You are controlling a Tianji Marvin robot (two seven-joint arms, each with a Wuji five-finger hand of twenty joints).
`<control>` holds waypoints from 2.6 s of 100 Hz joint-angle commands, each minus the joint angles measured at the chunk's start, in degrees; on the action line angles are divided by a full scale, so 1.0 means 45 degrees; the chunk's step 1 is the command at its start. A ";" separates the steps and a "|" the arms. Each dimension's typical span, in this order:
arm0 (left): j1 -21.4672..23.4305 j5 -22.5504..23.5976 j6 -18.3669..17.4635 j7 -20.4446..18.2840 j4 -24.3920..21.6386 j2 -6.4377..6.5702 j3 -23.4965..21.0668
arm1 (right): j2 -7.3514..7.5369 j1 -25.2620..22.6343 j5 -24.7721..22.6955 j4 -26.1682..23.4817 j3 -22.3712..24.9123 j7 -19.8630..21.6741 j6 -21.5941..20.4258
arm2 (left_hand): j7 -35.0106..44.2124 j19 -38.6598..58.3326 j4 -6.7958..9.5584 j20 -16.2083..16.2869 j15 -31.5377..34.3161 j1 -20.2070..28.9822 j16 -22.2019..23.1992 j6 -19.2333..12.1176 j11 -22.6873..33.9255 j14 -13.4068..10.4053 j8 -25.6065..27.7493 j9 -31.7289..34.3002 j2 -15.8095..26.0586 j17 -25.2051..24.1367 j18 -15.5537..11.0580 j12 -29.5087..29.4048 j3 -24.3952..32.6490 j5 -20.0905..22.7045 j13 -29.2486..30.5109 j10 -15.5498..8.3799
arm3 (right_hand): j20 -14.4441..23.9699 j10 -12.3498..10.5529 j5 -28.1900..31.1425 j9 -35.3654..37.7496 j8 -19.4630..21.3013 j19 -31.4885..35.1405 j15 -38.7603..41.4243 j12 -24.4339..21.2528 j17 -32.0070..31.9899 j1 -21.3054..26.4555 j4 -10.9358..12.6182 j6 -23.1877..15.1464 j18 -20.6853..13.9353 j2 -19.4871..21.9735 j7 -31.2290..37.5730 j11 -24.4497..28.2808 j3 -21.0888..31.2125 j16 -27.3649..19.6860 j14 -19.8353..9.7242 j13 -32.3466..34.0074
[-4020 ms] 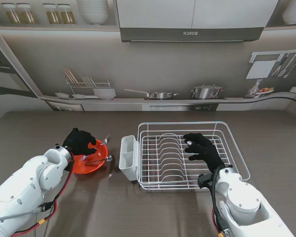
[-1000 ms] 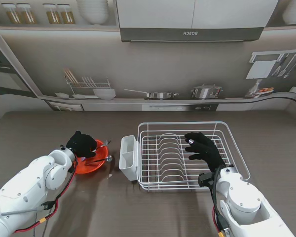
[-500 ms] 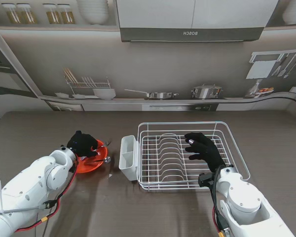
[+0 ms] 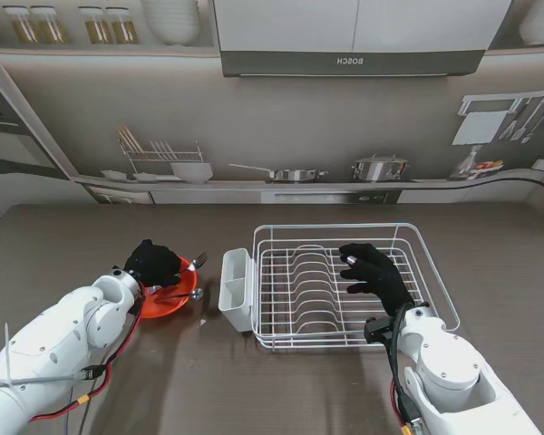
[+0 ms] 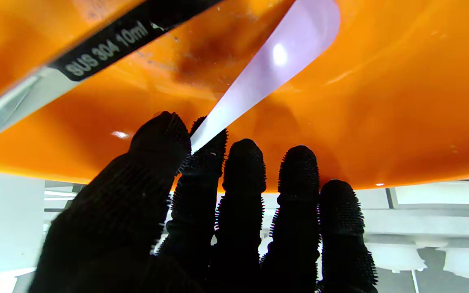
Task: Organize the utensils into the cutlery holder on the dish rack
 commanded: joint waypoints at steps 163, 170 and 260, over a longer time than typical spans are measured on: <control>0.0231 -0.1804 -0.1338 0.0759 0.0846 -0.0616 -0.1007 | -0.0081 -0.0029 0.0099 -0.0020 -0.0072 0.0154 0.0202 | 0.1582 0.0330 -0.0642 -0.0772 -0.0221 0.0344 -0.0099 0.0328 -0.0703 -0.0163 -0.0869 0.1492 -0.1073 0.1416 -0.0561 0.0303 0.2481 0.1071 0.1582 -0.0255 | 0.0136 0.0065 0.0007 0.0146 -0.0262 -0.0123 -0.0068 -0.0045 0.0113 -0.0416 0.0270 -0.0010 0.0075 0.0308 -0.0084 -0.0074 -0.0083 -0.0002 0.0061 0.0502; 0.0199 -0.1833 -0.1390 0.0788 0.0904 -0.0626 -0.0981 | -0.0080 -0.0023 0.0098 -0.0013 -0.0073 0.0160 0.0203 | 0.1581 0.0329 -0.0655 -0.0777 -0.0257 0.0321 -0.0090 0.0326 -0.0737 -0.0163 -0.0850 0.1501 -0.1065 0.1416 -0.0560 0.0331 0.2592 0.1070 0.1592 -0.0253 | 0.0136 0.0068 -0.0011 0.0136 -0.0264 -0.0123 -0.0068 -0.0048 0.0111 -0.0410 0.0273 -0.0003 0.0071 0.0320 -0.0091 -0.0081 -0.0079 -0.0001 0.0052 0.0497; 0.0268 -0.2720 -0.1597 0.1113 0.0989 -0.0937 -0.1631 | -0.0073 -0.0005 0.0119 0.0024 -0.0081 0.0206 0.0175 | 0.1533 0.0218 -0.0724 -0.0847 -0.0477 0.0291 -0.0005 0.0377 -0.0918 -0.0162 -0.0653 0.1547 -0.1124 0.1441 -0.0562 0.0452 0.2761 0.1041 0.1593 -0.0225 | 0.0121 0.0061 0.0005 0.0128 -0.0262 -0.0113 -0.0023 -0.0041 0.0146 -0.0416 0.0275 0.0001 0.0080 0.0324 -0.0082 -0.0066 -0.0095 0.0005 0.0057 0.0540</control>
